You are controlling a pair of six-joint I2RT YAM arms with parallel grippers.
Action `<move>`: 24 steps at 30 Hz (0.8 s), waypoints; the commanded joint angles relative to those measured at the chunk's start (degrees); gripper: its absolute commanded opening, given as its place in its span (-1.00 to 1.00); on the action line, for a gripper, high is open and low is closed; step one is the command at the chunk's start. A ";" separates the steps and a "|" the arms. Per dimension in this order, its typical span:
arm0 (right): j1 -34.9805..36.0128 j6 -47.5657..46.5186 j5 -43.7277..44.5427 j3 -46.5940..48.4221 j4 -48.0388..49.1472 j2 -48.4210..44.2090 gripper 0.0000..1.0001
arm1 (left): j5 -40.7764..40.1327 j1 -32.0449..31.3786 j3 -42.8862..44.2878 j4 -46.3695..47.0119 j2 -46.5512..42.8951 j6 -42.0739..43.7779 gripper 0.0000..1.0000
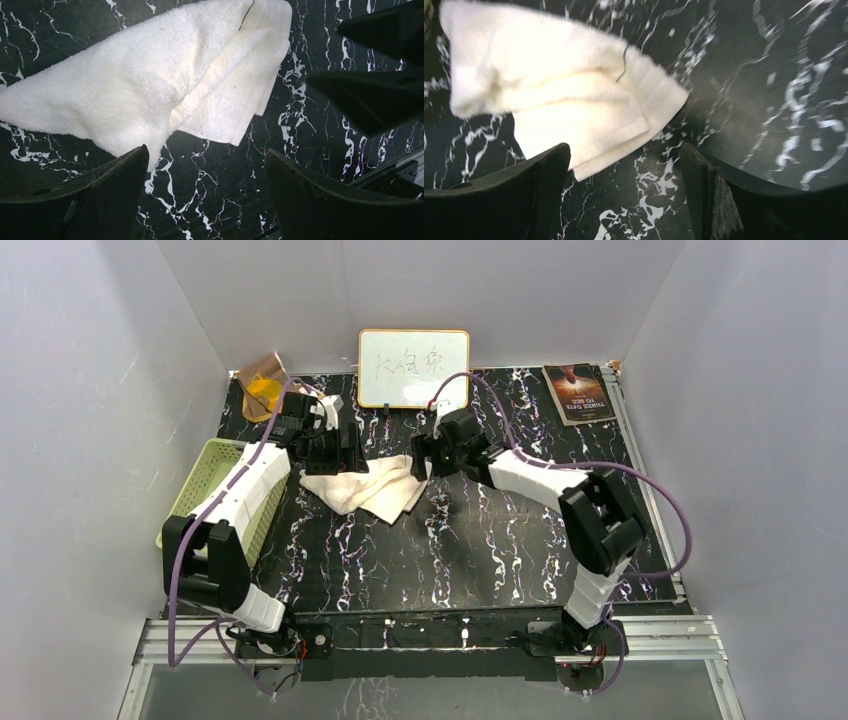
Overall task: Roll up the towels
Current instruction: Flatten out the towel at the center of the board.
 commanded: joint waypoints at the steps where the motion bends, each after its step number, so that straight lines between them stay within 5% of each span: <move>1: -0.15 1.16 -10.53 3.79 1.64 2.51 0.52 | -0.95 0.89 -2.14 -1.52 -4.92 0.06 0.70; 16: -0.12 -0.86 -13.51 11.38 -3.25 15.45 0.13 | 1.07 3.69 -6.72 -0.01 -5.91 1.55 0.71; 18: -0.08 -0.85 -14.03 12.74 -3.92 16.71 -0.12 | 1.71 4.89 -7.13 -0.20 -6.26 1.83 0.70; 21: -0.04 -0.77 -14.58 14.52 -5.12 17.28 -1.00 | 2.63 6.97 -7.63 -0.52 -7.08 2.39 0.70; 24: -0.07 -0.74 -14.15 16.93 -6.97 13.65 -1.00 | 3.32 9.56 -6.95 -1.87 -8.00 3.40 0.70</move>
